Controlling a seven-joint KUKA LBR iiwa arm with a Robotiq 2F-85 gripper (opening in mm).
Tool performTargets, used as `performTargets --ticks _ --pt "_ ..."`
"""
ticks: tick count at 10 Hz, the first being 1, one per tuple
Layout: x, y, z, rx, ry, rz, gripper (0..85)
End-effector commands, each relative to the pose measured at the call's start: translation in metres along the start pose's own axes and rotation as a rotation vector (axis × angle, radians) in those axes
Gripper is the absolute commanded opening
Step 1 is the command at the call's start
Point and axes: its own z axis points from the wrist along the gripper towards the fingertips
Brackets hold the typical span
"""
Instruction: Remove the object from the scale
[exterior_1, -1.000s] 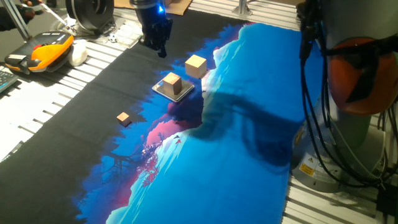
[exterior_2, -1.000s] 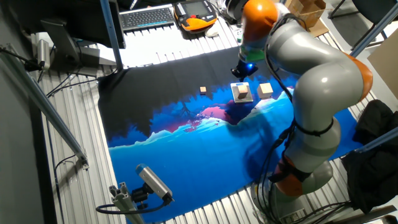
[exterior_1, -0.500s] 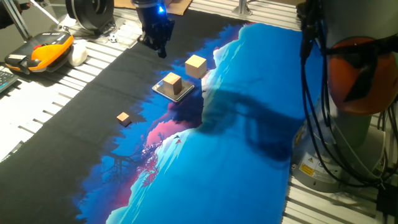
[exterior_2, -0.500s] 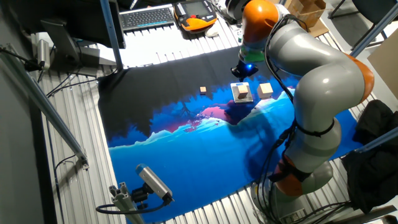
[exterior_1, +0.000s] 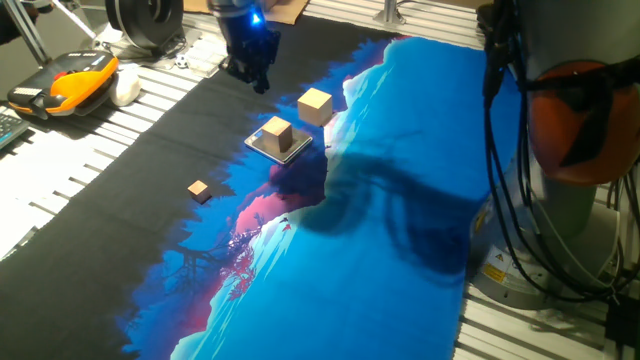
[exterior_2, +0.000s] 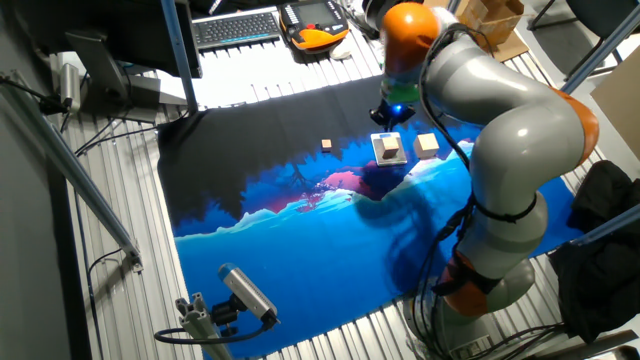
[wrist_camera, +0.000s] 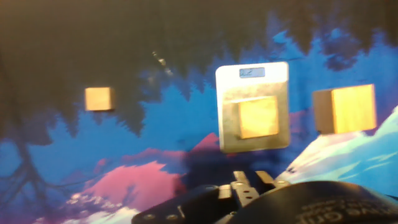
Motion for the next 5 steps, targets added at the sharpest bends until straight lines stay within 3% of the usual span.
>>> performTargets --ticks 1,3,4,5 --pt "-0.004 -0.014 0.006 -0.003 -0.006 -0.005 51.0" --pt "-0.013 -0.056 0.031 -0.044 -0.032 -0.065 51.0" --pt "-0.019 -0.079 0.045 -0.050 -0.020 -0.088 51.0" --pt "-0.026 -0.103 0.056 -0.067 -0.018 -0.119 68.0"
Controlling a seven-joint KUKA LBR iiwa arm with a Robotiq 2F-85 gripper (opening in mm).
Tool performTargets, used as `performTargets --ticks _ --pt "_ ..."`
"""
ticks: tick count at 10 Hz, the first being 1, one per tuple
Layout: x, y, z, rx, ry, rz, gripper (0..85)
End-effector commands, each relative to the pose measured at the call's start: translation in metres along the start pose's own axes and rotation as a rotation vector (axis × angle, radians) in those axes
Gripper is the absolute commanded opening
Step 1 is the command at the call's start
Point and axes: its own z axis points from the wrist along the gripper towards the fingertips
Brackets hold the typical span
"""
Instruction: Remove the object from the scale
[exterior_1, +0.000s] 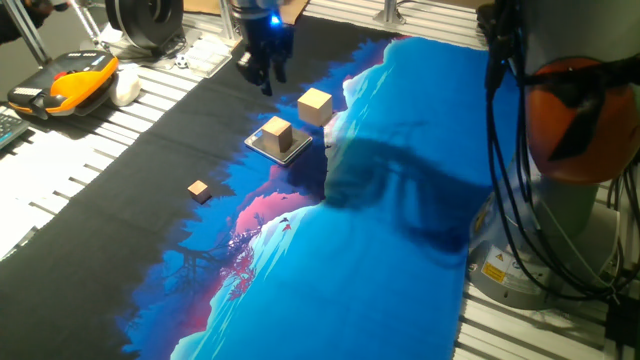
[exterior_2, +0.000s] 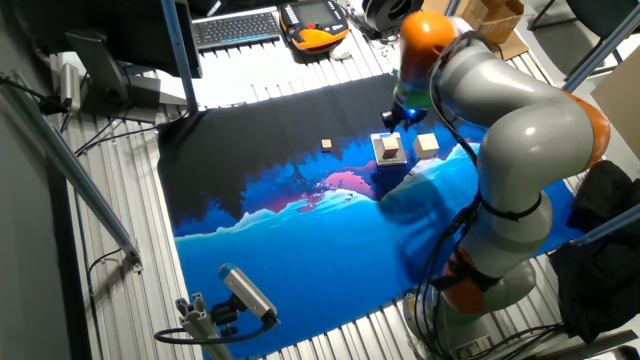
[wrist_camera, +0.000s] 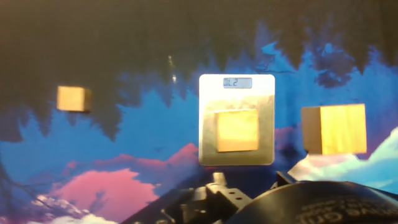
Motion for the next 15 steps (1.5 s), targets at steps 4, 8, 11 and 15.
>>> performTargets --ticks 4,8,11,15 --pt "-0.017 -0.111 0.007 -0.035 0.023 -0.013 68.0" --pt "-0.014 -0.104 0.011 -0.028 0.038 -0.003 51.0" --pt "-0.014 -0.104 0.011 -0.059 0.047 0.008 34.0" --pt "-0.014 -0.104 0.011 -0.019 0.073 0.000 0.0"
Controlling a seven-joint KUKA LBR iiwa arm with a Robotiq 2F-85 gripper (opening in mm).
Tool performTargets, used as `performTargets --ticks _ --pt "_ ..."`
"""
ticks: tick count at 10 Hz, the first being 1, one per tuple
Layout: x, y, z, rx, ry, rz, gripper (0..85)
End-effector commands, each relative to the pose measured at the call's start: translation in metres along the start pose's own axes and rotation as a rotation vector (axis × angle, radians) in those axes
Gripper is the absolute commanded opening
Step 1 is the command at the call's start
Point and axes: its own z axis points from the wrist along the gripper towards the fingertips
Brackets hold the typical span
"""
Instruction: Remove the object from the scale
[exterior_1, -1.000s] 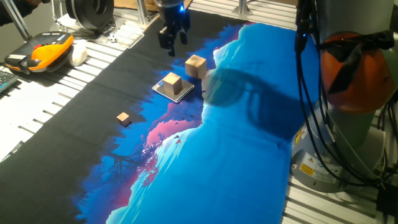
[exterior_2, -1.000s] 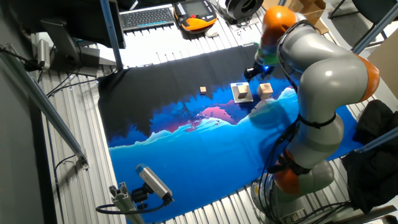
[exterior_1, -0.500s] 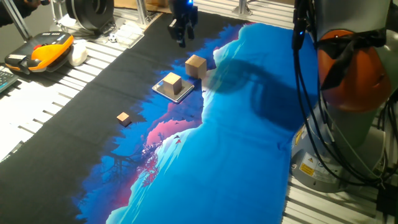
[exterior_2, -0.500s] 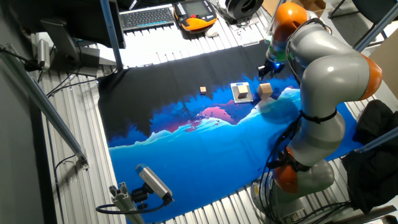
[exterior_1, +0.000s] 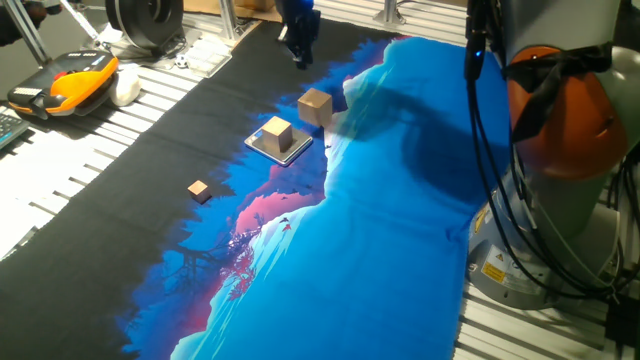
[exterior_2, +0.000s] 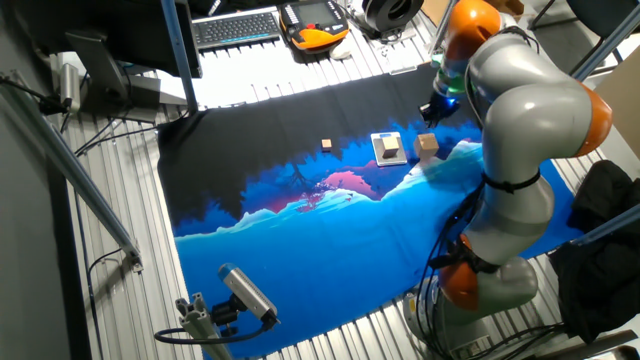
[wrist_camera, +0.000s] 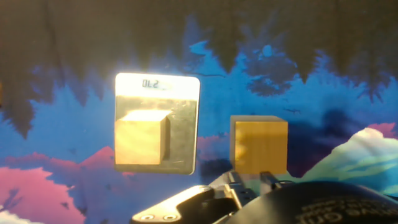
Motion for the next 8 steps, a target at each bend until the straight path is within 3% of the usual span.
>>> performTargets --ticks 1,3,4,5,6,7,8 --pt "0.0001 -0.0001 0.0004 0.003 0.003 0.020 0.0" --pt "0.0001 -0.0001 0.0004 0.061 -0.038 0.026 0.0" --pt "0.0001 -0.0001 0.0004 0.040 -0.049 0.046 0.0" --pt "0.0001 -0.0001 0.0004 0.042 -0.076 0.092 17.0" --pt "0.0001 -0.0001 0.0004 0.075 -0.099 0.122 34.0" --pt "0.0001 -0.0001 0.0004 0.112 -0.106 0.133 68.0" --pt "-0.0029 -0.0072 0.0050 0.095 -0.113 0.169 68.0"
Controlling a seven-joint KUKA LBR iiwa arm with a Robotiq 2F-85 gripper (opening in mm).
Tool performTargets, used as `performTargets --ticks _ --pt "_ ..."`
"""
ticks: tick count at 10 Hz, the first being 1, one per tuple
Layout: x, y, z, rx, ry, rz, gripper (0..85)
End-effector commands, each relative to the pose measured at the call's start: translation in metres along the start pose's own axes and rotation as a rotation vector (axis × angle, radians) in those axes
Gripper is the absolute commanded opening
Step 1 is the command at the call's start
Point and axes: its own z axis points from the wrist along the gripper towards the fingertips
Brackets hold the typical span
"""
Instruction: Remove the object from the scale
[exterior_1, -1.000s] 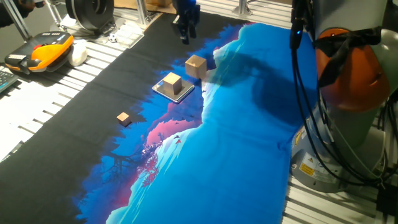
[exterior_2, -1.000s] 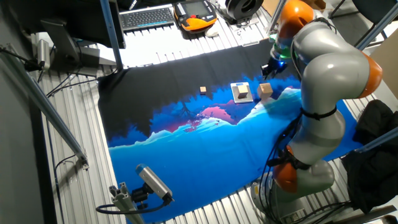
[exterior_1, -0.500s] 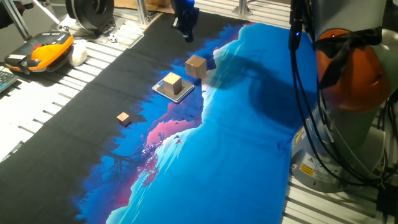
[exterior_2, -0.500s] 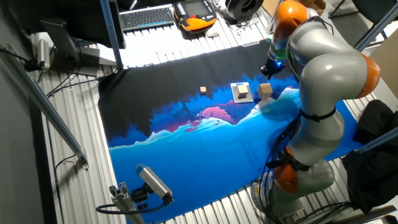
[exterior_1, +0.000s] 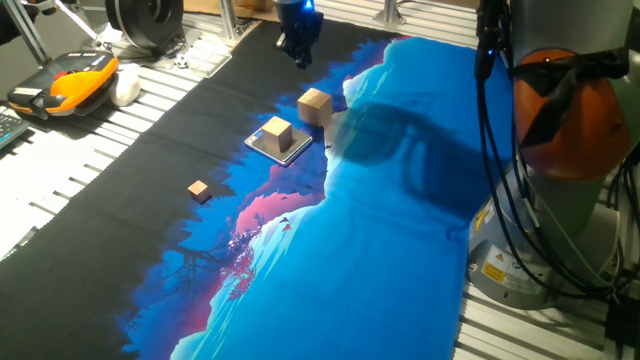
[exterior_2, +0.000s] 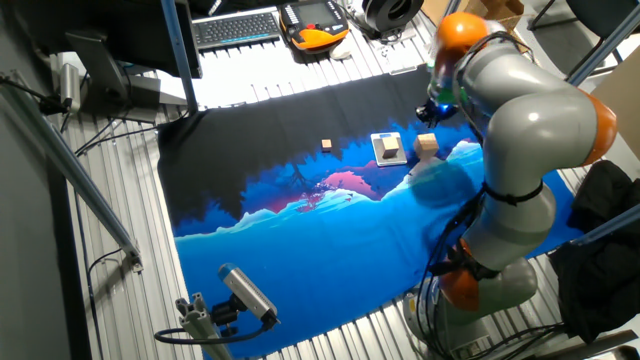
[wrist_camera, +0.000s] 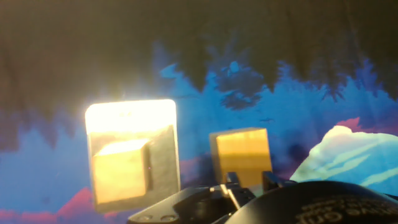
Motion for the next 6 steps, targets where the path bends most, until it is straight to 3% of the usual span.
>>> performTargets --ticks 1,3,5,6 --pt "-0.003 -0.006 0.006 -0.015 0.013 0.006 85.0" --pt "-0.011 -0.020 0.023 -0.019 0.022 -0.035 85.0" --pt "-0.010 -0.016 0.030 -0.018 0.013 -0.026 85.0" --pt "-0.008 -0.013 0.037 -0.033 0.012 -0.023 85.0"
